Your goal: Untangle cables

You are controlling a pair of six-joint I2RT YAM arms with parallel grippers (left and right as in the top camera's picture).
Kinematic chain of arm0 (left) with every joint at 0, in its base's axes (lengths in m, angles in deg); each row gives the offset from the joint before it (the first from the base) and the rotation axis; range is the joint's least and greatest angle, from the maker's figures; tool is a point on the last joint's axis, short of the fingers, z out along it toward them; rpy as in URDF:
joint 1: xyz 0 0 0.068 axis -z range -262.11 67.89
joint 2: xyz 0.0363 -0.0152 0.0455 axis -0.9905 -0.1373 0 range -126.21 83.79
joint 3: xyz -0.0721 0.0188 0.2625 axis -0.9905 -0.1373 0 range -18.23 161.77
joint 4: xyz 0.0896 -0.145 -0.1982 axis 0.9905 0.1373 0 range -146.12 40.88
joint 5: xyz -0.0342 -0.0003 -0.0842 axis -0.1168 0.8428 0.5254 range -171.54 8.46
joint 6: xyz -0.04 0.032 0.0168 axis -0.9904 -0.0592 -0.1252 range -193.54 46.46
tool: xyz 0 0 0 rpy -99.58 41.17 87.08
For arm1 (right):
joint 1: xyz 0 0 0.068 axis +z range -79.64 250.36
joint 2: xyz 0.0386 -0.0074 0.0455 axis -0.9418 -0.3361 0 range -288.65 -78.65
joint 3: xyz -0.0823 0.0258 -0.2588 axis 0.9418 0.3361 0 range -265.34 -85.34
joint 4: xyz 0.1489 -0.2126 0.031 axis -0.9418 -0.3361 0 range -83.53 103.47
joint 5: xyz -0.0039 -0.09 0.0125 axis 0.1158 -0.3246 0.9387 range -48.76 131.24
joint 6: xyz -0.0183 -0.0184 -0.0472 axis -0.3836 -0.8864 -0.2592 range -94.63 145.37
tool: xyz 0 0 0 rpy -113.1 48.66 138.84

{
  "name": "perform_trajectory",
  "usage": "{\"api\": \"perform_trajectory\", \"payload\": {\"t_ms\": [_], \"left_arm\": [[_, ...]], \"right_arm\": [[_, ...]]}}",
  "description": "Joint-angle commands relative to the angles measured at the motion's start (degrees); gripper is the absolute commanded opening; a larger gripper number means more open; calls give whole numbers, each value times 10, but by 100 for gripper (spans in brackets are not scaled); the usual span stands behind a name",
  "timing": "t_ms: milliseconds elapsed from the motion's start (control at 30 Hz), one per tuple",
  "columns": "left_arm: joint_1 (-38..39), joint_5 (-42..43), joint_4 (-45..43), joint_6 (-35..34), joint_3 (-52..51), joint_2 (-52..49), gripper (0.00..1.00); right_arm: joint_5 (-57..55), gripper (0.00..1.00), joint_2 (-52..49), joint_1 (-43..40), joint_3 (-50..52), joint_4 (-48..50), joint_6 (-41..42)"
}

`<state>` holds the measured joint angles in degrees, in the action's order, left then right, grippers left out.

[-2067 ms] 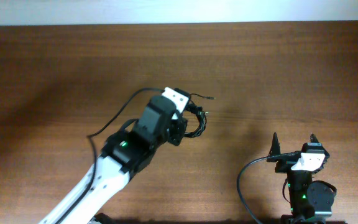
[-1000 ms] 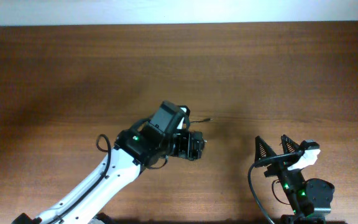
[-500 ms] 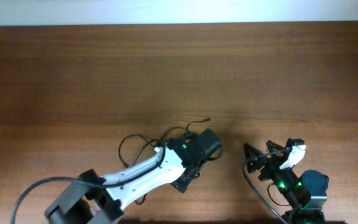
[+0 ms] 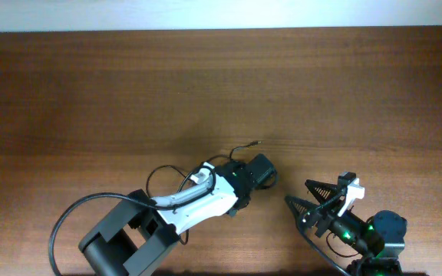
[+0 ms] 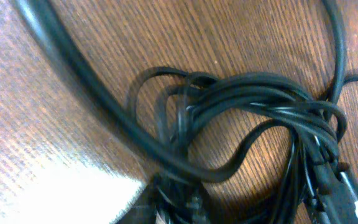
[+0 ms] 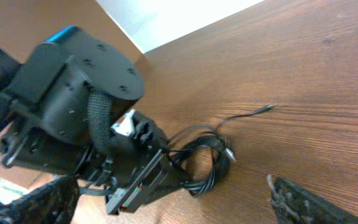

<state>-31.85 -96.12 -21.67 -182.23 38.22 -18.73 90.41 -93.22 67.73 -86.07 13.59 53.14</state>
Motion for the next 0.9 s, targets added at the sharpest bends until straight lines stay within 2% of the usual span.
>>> {"api": "perform_trajectory", "payload": {"t_ms": [0, 33, 100, 167, 233, 300, 333, 367, 400, 433, 467, 533, 600, 667, 700, 767, 867], "left_arm": [[-33, 17, 4, 174, -11, 4, 0], [-66, 23, 19, 278, -11, 43, 0], [-126, 63, 59, 411, -11, 114, 0], [-207, 144, 67, 600, -11, 236, 0], [-248, 205, 53, 725, -11, 336, 0], [-254, 223, 54, 803, -11, 407, 0], [-254, 223, 54, 819, -11, 434, 0], [-254, 223, 54, 827, -11, 451, 0], [-254, 223, 54, 827, -11, 457, 0], [-254, 223, 54, 827, -11, 456, 0], [-254, 223, 53, 827, -11, 452, 0], [-254, 224, 51, 876, -11, 442, 0], [-254, 228, 52, 895, -11, 442, 0], [-254, 223, 52, 895, -11, 442, 0], [-254, 223, 52, 895, -11, 439, 0], [-254, 223, 52, 895, -11, 420, 0], [-254, 224, 52, 925, -11, 386, 0]], "right_arm": [[45, 89, 0, 0, 4, 4, 2], [45, 82, 0, 0, 4, 4, 2], [41, 73, 0, 0, 4, 11, 2], [1, 66, 0, 0, 4, 20, 1], [3, 64, 0, 0, -9, 57, 3], [28, 61, -1, 0, -49, 57, 63], [54, 58, -1, 0, -65, 57, 98], [78, 48, -1, 0, -72, 57, 141], [99, 28, -1, 0, -73, 57, 179], [130, 23, -1, 0, -73, 57, 201], [164, 22, -1, 0, -73, 62, 205], [226, 29, -1, 0, -73, 62, 211], [206, 42, -1, 0, -72, 62, 192], [192, 50, -1, 0, -72, 85, 196], [190, 60, -1, 0, -76, 100, 213], [176, 60, -16, 0, -96, 104, 224], [167, 60, -115, 0, -127, 103, 249]]}}
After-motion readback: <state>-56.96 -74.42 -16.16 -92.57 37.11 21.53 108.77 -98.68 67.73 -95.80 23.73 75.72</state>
